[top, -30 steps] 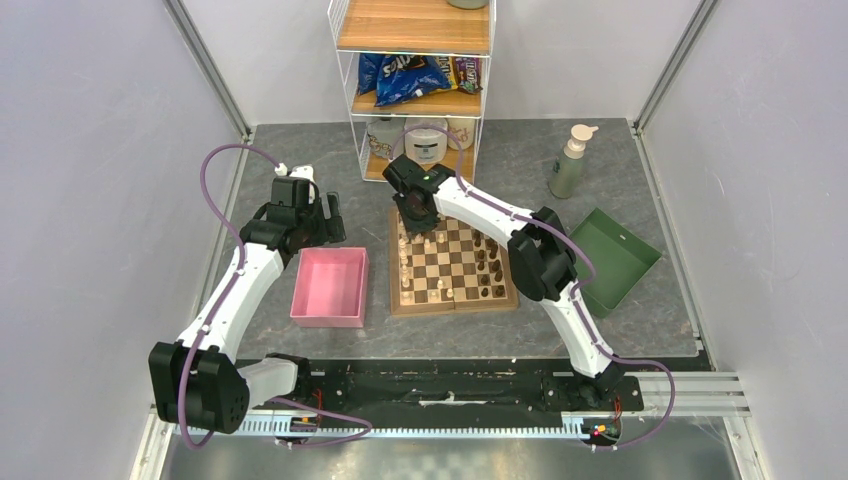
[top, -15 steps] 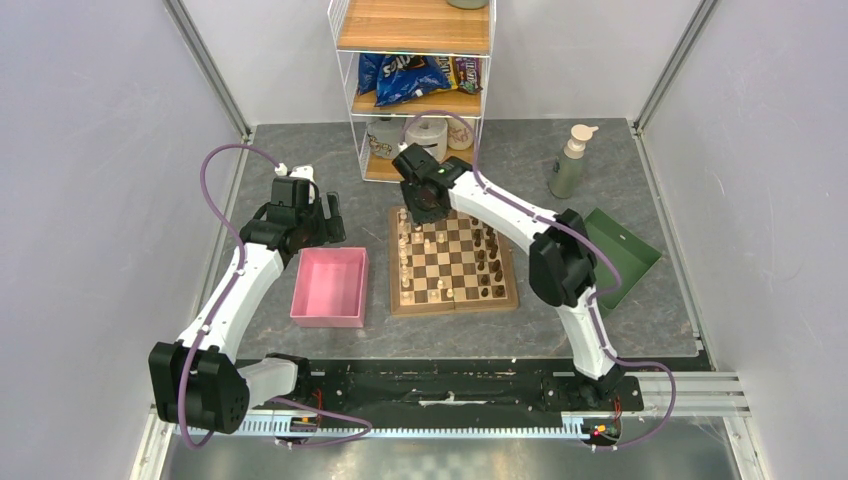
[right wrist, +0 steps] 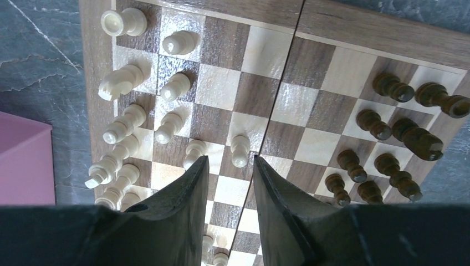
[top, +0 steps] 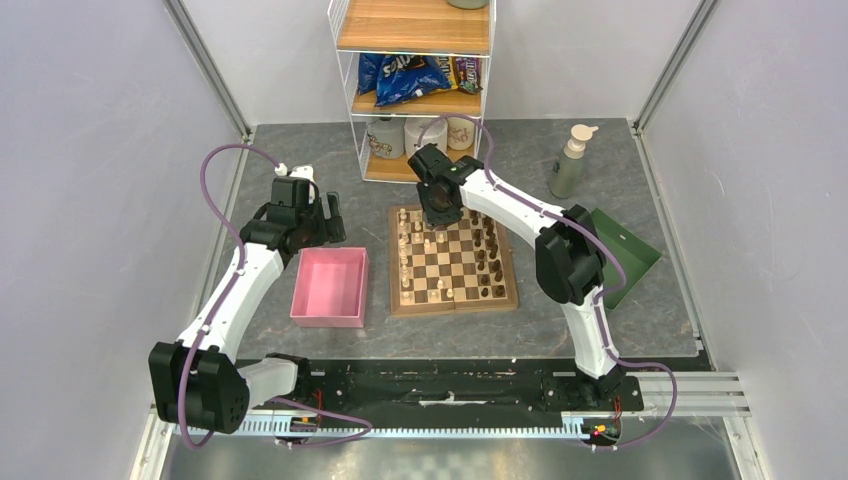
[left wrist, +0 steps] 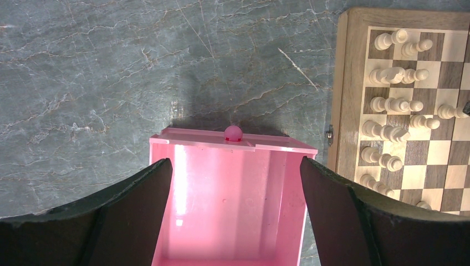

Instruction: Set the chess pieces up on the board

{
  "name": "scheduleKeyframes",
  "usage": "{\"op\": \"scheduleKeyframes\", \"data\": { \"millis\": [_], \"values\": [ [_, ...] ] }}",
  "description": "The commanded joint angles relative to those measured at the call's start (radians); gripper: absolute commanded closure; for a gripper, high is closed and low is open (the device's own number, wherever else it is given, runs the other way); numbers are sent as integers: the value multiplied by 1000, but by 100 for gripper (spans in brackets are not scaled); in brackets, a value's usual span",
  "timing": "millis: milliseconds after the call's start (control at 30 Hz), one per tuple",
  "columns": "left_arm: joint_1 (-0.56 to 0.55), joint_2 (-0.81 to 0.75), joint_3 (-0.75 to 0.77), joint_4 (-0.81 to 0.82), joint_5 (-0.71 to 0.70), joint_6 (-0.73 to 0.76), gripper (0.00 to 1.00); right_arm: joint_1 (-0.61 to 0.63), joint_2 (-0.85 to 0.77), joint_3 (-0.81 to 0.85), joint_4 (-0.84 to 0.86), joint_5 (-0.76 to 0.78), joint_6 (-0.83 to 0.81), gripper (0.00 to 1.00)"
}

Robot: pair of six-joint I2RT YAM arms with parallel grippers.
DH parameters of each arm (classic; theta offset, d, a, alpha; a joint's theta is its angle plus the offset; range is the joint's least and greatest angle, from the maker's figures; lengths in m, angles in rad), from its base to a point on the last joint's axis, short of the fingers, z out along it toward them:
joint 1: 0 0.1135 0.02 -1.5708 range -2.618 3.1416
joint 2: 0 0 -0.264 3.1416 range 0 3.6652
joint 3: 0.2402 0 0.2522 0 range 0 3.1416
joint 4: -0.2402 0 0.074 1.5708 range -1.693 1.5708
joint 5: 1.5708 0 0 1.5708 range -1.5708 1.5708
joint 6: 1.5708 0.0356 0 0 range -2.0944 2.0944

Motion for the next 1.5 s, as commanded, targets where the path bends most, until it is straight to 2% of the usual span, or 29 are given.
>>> {"op": "scheduleKeyframes", "data": {
  "millis": [0,400,500,600,667,1000,1200,1467],
  "values": [
    [3,0,19,6,15,-17,7,6,25,3,-5,-18,10,58],
    [4,0,21,7,16,-16,7,7,37,-20,-25,5,18,63],
    [4,1,21,6,16,-16,7,6,35,-26,-26,7,20,68],
    [3,0,21,6,16,-16,7,7,31,-26,-28,0,22,78],
    [4,2,21,6,17,-16,7,7,17,-26,-31,1,23,82],
    [3,1,22,6,21,-18,7,67,-97,-4,-35,20,19,82],
    [3,-1,21,6,20,-18,8,125,-61,31,-32,7,36,82],
    [2,-3,21,6,23,-18,8,133,-6,39,-16,1,41,82]
  ]
}}
